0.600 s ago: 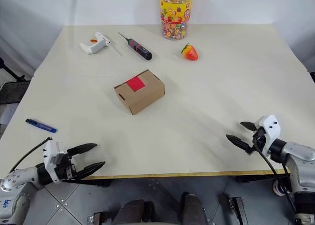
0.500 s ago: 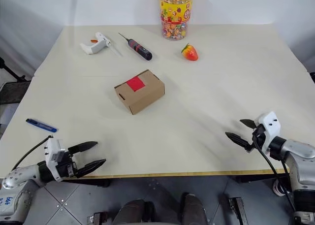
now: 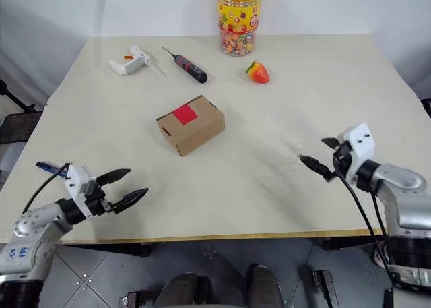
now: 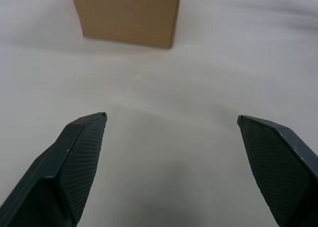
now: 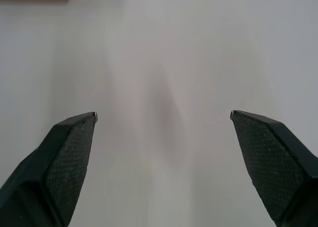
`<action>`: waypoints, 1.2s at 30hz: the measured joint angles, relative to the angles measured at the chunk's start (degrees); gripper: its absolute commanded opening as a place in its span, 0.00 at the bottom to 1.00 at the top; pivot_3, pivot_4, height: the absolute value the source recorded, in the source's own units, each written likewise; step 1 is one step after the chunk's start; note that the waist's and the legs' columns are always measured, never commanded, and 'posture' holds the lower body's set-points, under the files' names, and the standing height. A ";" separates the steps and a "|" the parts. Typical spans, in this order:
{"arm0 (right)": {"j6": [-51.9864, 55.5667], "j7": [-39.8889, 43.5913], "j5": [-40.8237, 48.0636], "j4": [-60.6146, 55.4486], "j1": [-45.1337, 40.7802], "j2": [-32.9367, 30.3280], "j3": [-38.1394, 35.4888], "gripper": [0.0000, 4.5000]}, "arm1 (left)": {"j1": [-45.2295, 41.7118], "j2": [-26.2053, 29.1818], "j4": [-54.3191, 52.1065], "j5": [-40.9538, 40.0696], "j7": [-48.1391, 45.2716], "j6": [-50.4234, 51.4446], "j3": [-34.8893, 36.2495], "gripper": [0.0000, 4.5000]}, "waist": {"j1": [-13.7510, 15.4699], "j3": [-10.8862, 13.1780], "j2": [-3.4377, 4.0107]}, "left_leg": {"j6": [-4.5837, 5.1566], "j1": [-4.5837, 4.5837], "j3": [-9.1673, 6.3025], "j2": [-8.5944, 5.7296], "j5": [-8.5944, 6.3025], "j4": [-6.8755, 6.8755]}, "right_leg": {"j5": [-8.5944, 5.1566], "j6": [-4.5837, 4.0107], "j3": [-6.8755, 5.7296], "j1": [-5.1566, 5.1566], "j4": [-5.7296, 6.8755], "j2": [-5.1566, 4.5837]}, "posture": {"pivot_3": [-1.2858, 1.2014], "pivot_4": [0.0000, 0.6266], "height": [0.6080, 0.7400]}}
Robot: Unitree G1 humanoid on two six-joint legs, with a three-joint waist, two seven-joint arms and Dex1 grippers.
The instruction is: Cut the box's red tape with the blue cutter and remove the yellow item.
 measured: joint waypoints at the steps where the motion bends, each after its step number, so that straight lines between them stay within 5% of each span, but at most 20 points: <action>1: 0.72 -0.62 -0.03 0.11 -0.81 0.72 0.51 0.80 | -0.73 -0.83 0.41 0.27 1.09 -0.10 -0.03 0.81 | 0.00 0.01 -0.01 | 0.00 -0.03 0.00 -0.01 0.00 0.00 | 0.00 0.00 -0.01 -0.02 0.00 0.00 | 0.52 0.24 1.00; 12: -0.70 -4.09 -3.74 13.80 -17.85 10.46 7.82 0.00 | -5.99 -7.65 2.23 4.53 10.55 -2.99 -2.23 0.03 | -0.06 0.08 -0.14 | 0.03 -0.12 0.00 -0.05 0.01 0.05 | 0.00 0.01 -0.10 -0.09 0.11 0.06 | 0.52 0.24 1.00; 24: -7.64 -5.87 -8.06 26.35 -25.39 16.19 9.73 0.00 | -4.89 -11.82 1.60 6.09 16.38 -4.72 -2.36 0.01 | -0.70 0.08 -0.14 | 0.03 -0.12 0.00 -0.04 0.02 0.06 | 0.01 0.02 -0.14 -0.10 0.19 0.06 | 0.52 0.24 1.00; 36: -4.31 -11.81 -9.24 22.05 -27.29 18.25 9.69 0.00 | -9.69 -13.55 4.96 4.78 15.18 -4.51 -3.18 0.01 | -1.40 0.08 -0.14 | 0.03 -0.13 -0.03 -0.05 0.06 0.12 | 0.01 0.02 -0.14 -0.10 0.27 0.06 | 0.52 0.24 1.00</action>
